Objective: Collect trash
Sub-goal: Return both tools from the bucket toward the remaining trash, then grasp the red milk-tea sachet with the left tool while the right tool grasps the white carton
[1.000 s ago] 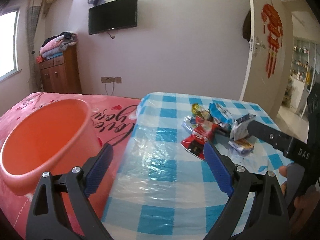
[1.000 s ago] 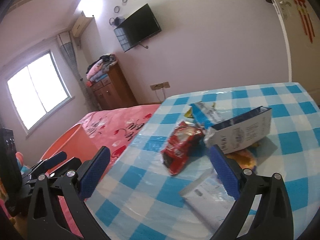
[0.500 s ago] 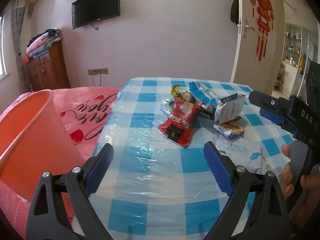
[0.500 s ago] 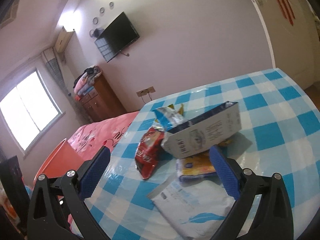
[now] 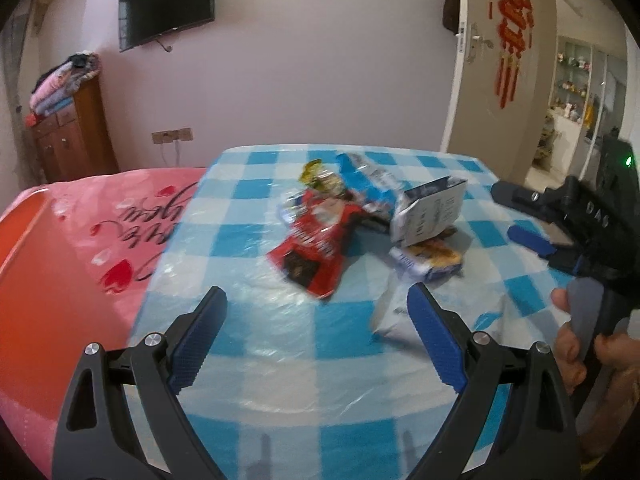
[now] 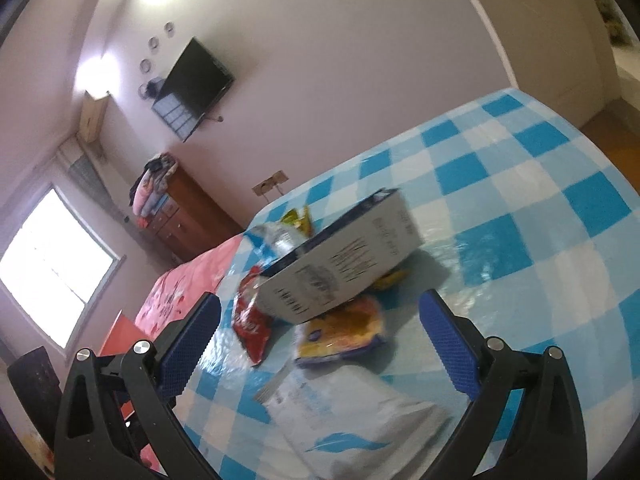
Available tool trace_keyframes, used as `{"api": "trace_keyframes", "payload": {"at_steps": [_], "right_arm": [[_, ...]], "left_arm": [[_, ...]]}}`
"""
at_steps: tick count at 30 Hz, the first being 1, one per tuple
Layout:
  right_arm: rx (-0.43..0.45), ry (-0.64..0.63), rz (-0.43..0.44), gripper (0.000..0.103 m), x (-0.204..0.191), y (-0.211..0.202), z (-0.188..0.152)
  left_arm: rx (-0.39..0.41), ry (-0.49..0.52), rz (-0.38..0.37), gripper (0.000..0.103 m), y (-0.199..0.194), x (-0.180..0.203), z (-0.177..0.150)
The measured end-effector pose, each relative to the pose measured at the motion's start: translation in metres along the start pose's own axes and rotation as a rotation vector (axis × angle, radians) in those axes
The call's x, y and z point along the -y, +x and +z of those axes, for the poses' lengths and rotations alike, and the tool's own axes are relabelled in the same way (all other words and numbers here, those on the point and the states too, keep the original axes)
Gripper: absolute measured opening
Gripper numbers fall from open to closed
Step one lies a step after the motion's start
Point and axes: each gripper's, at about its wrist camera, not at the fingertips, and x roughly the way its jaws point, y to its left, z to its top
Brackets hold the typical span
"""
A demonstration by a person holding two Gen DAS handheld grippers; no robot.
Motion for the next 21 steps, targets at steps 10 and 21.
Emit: {"api": "trace_keyframes", "payload": {"at_steps": [10,21], "right_arm": [[0.001,0.077,-0.078,0.098,0.050,-0.006,0.021],[-0.114,-0.004,-0.055,0.098,0.044,0.012,0.017]], "left_arm": [[0.018,-0.005,-0.167,0.092,0.041,0.033,0.029],[-0.016,-0.009,-0.112,0.092,0.079,0.018,0.037]]}}
